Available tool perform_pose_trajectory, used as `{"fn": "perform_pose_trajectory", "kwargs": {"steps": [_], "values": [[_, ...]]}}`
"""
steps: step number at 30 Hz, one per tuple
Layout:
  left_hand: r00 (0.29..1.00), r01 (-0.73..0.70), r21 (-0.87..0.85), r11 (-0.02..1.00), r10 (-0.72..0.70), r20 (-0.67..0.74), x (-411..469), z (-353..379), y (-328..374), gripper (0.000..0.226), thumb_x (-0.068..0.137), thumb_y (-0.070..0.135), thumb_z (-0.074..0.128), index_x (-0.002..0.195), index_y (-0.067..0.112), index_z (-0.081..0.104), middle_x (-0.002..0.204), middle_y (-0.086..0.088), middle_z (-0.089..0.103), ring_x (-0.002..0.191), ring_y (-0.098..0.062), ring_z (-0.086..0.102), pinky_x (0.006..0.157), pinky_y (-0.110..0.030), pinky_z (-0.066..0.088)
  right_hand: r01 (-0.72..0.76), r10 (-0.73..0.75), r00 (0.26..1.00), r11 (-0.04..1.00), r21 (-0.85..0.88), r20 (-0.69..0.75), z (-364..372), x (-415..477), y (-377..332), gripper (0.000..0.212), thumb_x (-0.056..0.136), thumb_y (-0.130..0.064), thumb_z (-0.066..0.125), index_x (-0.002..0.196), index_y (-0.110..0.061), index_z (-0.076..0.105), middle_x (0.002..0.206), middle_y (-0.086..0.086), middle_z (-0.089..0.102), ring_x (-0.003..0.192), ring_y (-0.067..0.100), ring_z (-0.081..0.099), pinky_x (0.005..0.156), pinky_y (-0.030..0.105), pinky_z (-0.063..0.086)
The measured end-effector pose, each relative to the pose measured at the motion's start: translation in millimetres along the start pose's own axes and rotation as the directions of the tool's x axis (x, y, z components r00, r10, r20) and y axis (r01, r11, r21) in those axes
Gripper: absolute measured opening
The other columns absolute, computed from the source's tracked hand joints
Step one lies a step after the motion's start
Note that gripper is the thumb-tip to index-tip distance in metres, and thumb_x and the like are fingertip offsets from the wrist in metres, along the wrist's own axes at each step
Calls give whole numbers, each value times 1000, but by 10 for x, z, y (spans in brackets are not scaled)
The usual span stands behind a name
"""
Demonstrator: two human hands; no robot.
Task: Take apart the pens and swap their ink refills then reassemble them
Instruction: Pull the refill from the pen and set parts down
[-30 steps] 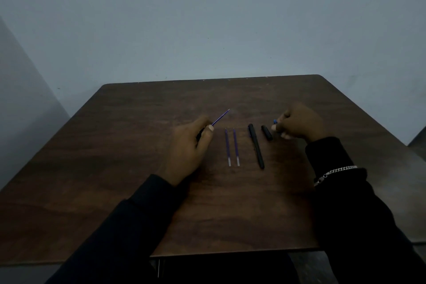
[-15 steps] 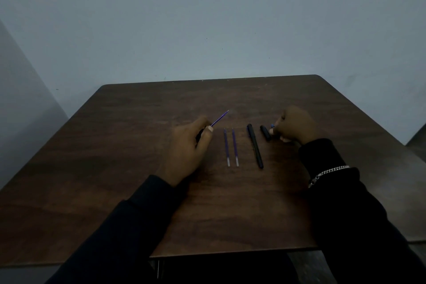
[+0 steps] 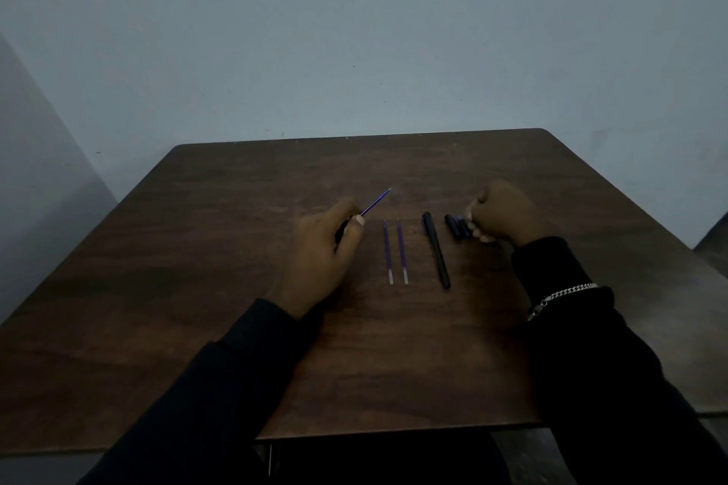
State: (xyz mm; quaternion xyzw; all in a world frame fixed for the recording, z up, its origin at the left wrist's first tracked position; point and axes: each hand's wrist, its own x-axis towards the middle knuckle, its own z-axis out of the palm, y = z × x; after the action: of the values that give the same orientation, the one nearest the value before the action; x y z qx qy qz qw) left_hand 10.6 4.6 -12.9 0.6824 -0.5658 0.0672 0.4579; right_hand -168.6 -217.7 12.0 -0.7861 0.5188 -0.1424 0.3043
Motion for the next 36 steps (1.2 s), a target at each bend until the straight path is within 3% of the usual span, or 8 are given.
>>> {"fn": "perform_pose_trajectory", "kwargs": {"steps": [3, 6, 8, 11, 16, 22, 32, 36], "values": [[1000, 8, -7, 1000, -8, 2, 1, 2, 2, 23, 107, 11, 57, 85, 14, 61, 57, 0, 49, 53, -10, 46, 52, -14, 27, 88, -93, 987, 995, -45, -130, -33, -48, -4, 29, 96, -5, 54, 78, 13, 69, 82, 25, 74, 77, 38, 74, 78, 51, 63], [1000, 0, -4, 1000, 0, 9, 2, 5, 9, 22, 107, 12, 56, 86, 14, 62, 58, 2, 50, 53, -8, 45, 52, -12, 29, 262, -259, 933, 965, -20, -250, -46, -152, -71, 26, 98, -16, 62, 83, 2, 75, 72, 3, 70, 68, 16, 68, 77, 36, 59], [1000, -5, 3, 1000, 5, 17, -2, -1, 14, 22, 108, 14, 55, 87, 15, 62, 59, 6, 49, 54, -6, 46, 52, -11, 31, 381, -345, 916, 906, 184, -204, -21, -290, -202, 18, 98, -23, 68, 90, -9, 76, 73, -3, 70, 65, 8, 67, 67, 29, 58], [1000, -15, 11, 1000, 14, 9, -1, 0, 4, 21, 108, 15, 55, 88, 15, 61, 60, 6, 49, 55, -8, 48, 53, -12, 30, 420, -456, 889, 778, 467, -41, 100, -430, -361, 8, 93, -19, 75, 96, -12, 77, 73, 1, 76, 61, 4, 69, 54, 18, 53], [999, -20, 7, 1000, 20, 35, -12, 20, -13, 20, 109, 15, 54, 91, 11, 63, 62, -1, 53, 56, -14, 50, 53, -16, 29, 390, -595, 795, 651, 651, 119, 333, -511, -468, 4, 90, -14, 79, 94, -13, 76, 79, 8, 78, 73, 17, 75, 58, 22, 57], [997, -28, -6, 1000, 28, 65, -11, 22, -10, 19, 109, 14, 53, 95, 9, 65, 65, 1, 55, 55, -7, 48, 56, -20, 31, 373, -632, 767, 579, 725, 110, 406, -547, -501, 3, 91, -10, 76, 94, -10, 77, 82, 6, 80, 74, 16, 77, 59, 20, 56], [995, -66, -48, 997, 69, 69, -23, 29, -45, 21, 108, 22, 49, 96, 14, 64, 66, 7, 53, 57, -9, 49, 55, -33, 38, 304, -573, 818, 506, 807, 52, 479, -561, -541, 3, 92, -8, 73, 92, -6, 75, 83, 12, 78, 74, 18, 74, 55, 23, 54], [997, -36, -46, 998, 39, 63, -34, -47, -93, 20, 108, 21, 51, 91, 17, 61, 65, 9, 51, 57, -9, 49, 56, -24, 35, 254, -498, 867, 400, 881, -24, 431, -494, -617, 13, 97, -6, 64, 86, -10, 69, 93, 15, 80, 75, 21, 77, 54, 22, 53]]}}
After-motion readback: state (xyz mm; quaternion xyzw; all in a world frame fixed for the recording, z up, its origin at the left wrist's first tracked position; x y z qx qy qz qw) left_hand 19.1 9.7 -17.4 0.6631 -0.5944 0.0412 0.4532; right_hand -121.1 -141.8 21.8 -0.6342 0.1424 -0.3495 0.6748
